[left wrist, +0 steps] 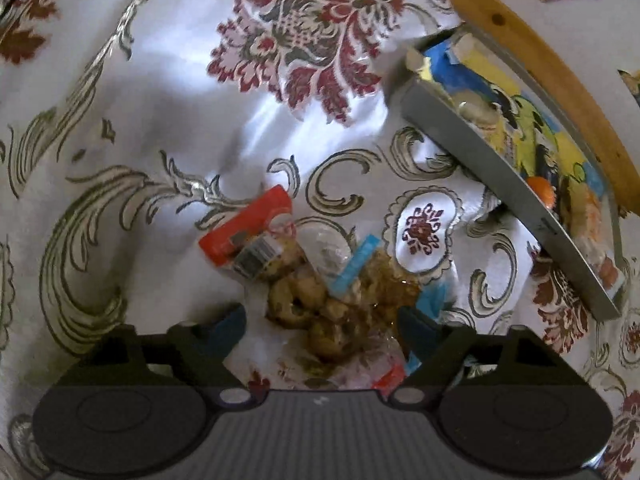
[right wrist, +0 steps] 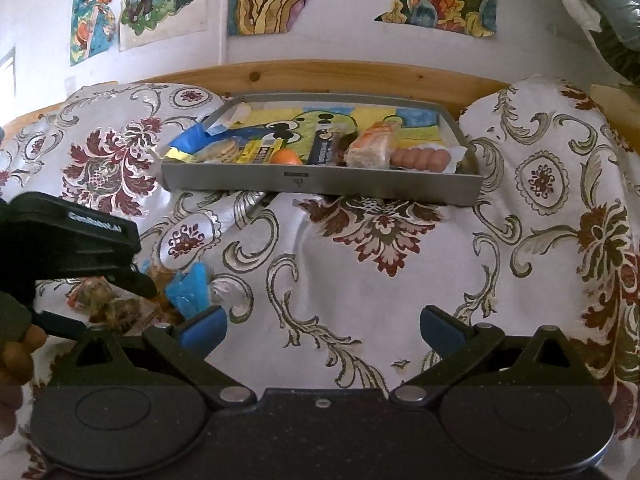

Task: Organize snacks
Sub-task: 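Move the right tool to the blue-tagged brown packet while the left approaches the red-capped stick, then close the right gripper on the blue-tagged packet while the left grasps the red-capped stick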

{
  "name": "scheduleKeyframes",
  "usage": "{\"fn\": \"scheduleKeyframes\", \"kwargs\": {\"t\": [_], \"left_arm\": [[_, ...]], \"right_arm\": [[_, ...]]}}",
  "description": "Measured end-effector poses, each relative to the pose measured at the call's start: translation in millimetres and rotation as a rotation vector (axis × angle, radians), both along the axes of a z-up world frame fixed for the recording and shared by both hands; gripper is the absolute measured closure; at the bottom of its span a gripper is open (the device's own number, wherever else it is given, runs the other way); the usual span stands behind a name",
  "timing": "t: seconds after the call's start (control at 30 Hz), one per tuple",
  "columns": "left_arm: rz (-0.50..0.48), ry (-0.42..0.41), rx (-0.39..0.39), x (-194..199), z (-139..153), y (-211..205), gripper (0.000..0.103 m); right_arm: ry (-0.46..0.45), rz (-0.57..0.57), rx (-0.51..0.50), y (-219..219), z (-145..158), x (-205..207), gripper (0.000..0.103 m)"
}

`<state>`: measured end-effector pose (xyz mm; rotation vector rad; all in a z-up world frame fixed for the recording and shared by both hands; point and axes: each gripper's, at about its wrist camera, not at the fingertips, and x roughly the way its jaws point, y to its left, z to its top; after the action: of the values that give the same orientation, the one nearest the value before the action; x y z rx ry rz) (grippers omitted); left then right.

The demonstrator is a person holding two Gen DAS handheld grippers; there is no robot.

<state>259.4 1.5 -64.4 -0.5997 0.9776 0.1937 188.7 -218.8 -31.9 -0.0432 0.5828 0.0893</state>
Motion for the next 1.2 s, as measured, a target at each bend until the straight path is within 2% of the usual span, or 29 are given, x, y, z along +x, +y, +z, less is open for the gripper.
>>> {"fn": "scheduleKeyframes", "kwargs": {"t": [0.1, 0.23, 0.27, 0.67, 0.93, 1.03, 1.2], "left_arm": [[0.017, 0.001, -0.007, 2, -4, 3, 0.032], [0.02, -0.016, -0.025, -1, -7, 10, 0.04], [0.02, -0.021, -0.019, -2, -6, 11, 0.046], [-0.136, -0.033, -0.021, -8, -4, 28, 0.048], [-0.265, -0.037, 0.019, -26, 1, 39, 0.049], [-0.273, -0.045, 0.011, -30, 1, 43, 0.049], [-0.296, -0.057, 0.012, -37, -1, 45, 0.049]], "right_arm": [[0.002, 0.024, 0.018, 2, -1, 1, 0.001], [0.011, 0.065, 0.027, 10, -3, 4, 0.001], [0.012, 0.077, 0.027, 12, -3, 4, 0.001], [0.041, 0.101, 0.04, 16, -8, 6, 0.001], [0.067, 0.147, 0.063, 22, -12, 9, 0.002], [0.086, 0.222, 0.045, 33, -14, 18, 0.008], [0.05, 0.493, -0.176, 60, -15, 33, 0.013]]}}
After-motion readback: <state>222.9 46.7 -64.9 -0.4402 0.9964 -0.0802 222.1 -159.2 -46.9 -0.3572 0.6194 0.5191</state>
